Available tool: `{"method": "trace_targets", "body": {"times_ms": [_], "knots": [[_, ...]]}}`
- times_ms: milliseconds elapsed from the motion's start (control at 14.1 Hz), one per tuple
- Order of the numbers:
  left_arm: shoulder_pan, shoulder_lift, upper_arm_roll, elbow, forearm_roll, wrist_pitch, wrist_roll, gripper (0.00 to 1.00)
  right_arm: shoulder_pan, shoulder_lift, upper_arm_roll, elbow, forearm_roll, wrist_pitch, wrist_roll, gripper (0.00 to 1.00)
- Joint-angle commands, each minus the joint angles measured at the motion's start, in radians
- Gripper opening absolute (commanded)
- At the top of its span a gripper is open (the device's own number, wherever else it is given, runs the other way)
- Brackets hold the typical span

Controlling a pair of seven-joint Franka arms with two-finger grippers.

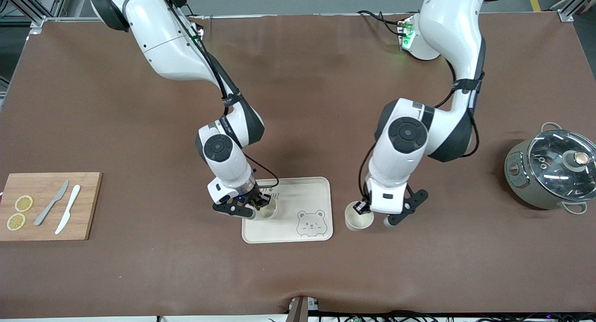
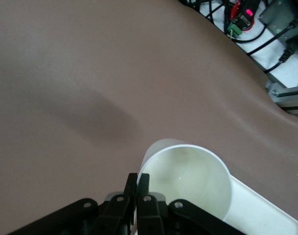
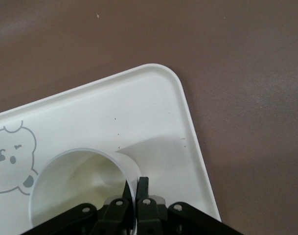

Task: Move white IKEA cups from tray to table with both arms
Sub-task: 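Lift the cups off the tray and carry them apart with both grippers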

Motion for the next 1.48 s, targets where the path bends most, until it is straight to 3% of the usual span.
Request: {"method": "trace_targets", "body": {"times_ms": [0, 212, 424, 636, 1202, 1414], "knots": [[0.054, -0.051, -0.008, -0.038, 0.022, -0.078, 0.113, 0.00, 0.002, 0.020, 0.000, 0.034, -0.014, -0.002, 0.003, 0.01], [0.114, -0.066, -0.009, -0.038, 0.020, -0.129, 0.213, 0.00, 0.001, 0.008, 0.000, 0.060, -0.015, -0.023, -0.004, 0.00], [0.166, -0.083, -0.011, -0.065, 0.022, -0.143, 0.283, 0.00, -0.021, -0.011, 0.000, 0.122, -0.012, -0.168, -0.032, 0.00], [0.229, -0.094, -0.014, -0.095, 0.020, -0.143, 0.389, 0.00, -0.097, -0.050, 0.006, 0.123, 0.003, -0.216, -0.241, 0.00], [0.363, -0.073, -0.020, -0.110, -0.001, -0.137, 0.641, 0.00, -0.271, -0.219, 0.008, 0.097, 0.011, -0.506, -0.620, 0.00], [0.398, -0.047, -0.020, -0.112, -0.046, -0.134, 0.725, 0.00, -0.376, -0.288, 0.006, 0.025, 0.096, -0.531, -0.844, 0.00]]}}
